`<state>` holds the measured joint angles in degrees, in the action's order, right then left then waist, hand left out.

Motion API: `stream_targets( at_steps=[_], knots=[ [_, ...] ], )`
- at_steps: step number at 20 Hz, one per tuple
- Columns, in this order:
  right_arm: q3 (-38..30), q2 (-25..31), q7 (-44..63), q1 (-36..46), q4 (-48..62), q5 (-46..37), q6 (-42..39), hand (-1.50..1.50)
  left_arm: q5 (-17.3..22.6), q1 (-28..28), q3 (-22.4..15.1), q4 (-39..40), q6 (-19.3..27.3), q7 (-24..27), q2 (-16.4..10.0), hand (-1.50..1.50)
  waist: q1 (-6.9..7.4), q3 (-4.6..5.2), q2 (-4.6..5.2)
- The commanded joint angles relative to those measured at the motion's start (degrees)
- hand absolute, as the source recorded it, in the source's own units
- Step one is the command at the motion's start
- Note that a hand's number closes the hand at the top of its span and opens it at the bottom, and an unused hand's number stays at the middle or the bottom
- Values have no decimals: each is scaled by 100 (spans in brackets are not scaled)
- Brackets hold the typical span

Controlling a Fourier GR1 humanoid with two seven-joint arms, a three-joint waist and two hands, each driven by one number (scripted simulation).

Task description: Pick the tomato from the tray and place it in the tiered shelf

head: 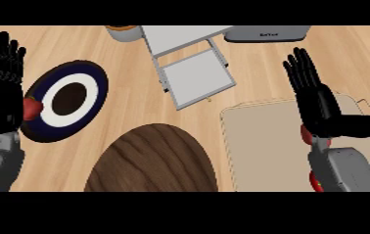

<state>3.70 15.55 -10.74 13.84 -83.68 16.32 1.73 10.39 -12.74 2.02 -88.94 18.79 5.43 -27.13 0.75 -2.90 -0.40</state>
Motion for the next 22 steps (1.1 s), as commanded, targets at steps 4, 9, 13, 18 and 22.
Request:
stream_targets(
  at_steps=[4,9,13,18,22],
  knots=[
    [-1203,676,-56,-1216,-226,-762,1654,150,278,982,-165,676,-210,-852,146,0,-871,341,-37],
    [-2273,962,805,-2741,732,-1087,2871,150,742,1593,-279,1023,-294,-1371,629,0,-1375,362,63],
    [-2582,411,445,-4039,-472,-818,3115,-150,943,1703,-495,1145,-703,-1529,749,0,-949,330,-51],
    [-1880,-141,271,-5787,-2300,-1131,2790,-150,948,1563,-600,812,-845,-1872,578,0,-594,324,-24],
    [-1668,4,1139,-6788,-3840,-1152,2544,-150,864,1260,-743,965,-877,-1926,695,0,-395,325,45]
  ],
)
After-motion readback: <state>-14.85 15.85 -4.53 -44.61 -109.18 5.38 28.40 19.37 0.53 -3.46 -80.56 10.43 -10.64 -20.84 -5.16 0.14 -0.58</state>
